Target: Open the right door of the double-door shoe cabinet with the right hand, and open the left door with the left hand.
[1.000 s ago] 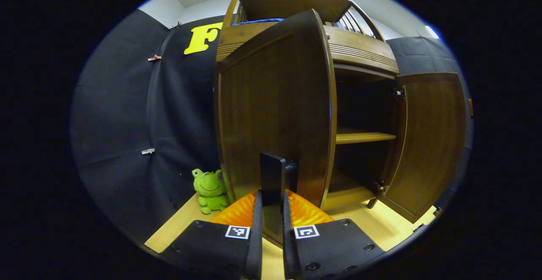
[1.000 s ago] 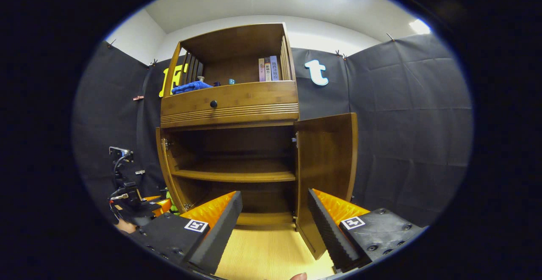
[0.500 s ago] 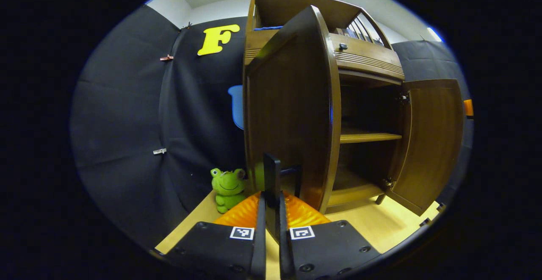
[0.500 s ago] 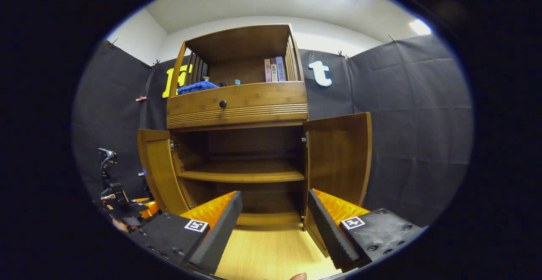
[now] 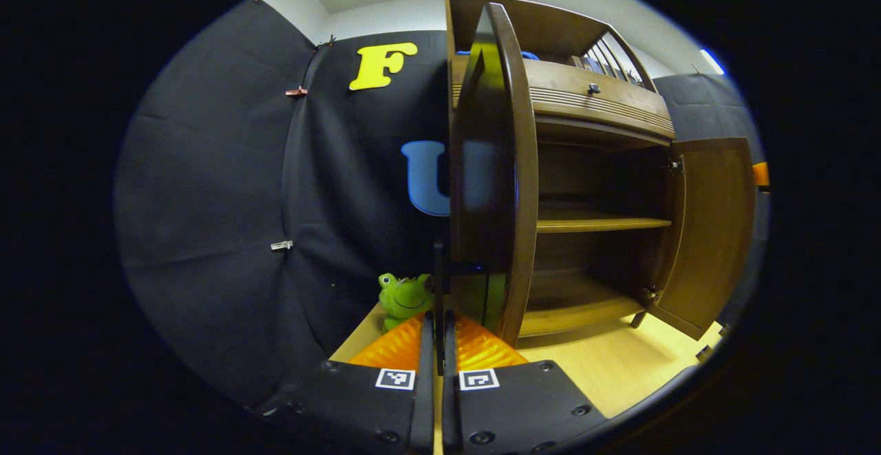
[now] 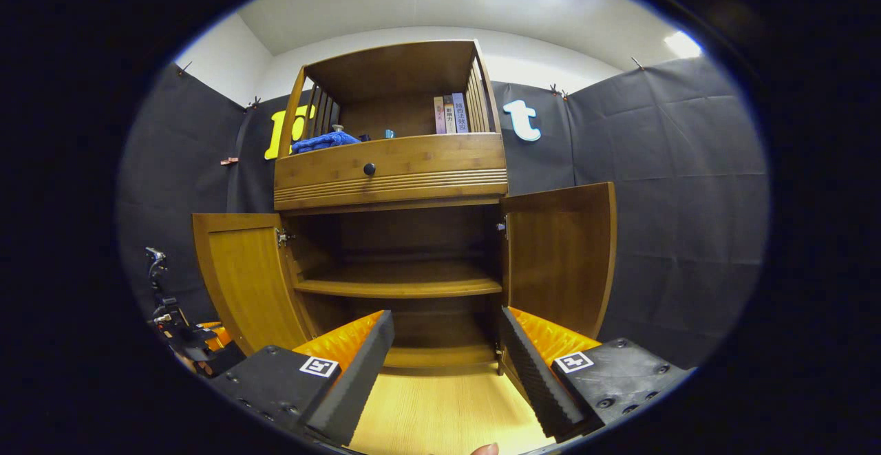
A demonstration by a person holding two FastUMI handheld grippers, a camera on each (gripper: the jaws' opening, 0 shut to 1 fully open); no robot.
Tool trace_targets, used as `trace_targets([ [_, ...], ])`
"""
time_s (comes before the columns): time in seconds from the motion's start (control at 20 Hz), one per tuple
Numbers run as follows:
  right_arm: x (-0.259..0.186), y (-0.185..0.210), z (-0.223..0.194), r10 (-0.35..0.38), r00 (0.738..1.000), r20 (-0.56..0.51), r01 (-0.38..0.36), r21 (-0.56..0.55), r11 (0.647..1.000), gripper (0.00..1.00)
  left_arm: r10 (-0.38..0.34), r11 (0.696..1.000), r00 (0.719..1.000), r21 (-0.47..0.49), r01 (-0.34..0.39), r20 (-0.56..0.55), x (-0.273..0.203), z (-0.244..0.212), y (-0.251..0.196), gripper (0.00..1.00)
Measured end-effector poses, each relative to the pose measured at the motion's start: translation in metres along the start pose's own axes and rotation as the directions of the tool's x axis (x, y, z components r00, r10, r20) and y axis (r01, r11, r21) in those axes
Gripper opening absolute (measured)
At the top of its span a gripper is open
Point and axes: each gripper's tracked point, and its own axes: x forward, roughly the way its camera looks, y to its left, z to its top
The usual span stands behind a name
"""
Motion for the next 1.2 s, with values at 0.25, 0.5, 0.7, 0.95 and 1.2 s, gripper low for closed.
trace_targets([
  [0.25,0.004,0.004,-0.003,0.002,1.000,-0.007,-0.002,-0.003,1.000,1.00,-0.013,1.000,1.000,0.005,0.013,-0.004,-0.002,-0.001,0.006,0.15],
  [0.5,0.007,0.003,-0.005,0.000,1.000,-0.015,0.000,-0.014,1.000,1.00,0.045,0.999,0.999,0.025,-0.045,0.003,-0.009,0.000,0.016,0.26],
  [0.7,0.015,-0.001,-0.007,0.008,1.000,-0.018,-0.009,-0.017,1.000,0.98,0.118,0.992,0.992,0.034,-0.120,0.036,-0.021,0.010,0.036,0.74],
  [0.95,0.026,-0.014,-0.005,0.020,1.000,-0.020,-0.020,-0.012,1.000,0.98,0.120,0.991,0.990,0.046,-0.123,0.072,-0.057,0.030,0.017,0.95],
  [1.2,0.029,-0.029,-0.001,0.050,0.999,-0.011,-0.050,-0.021,0.999,0.98,0.117,0.993,0.986,0.003,-0.118,0.117,-0.078,0.053,-0.023,0.95],
])
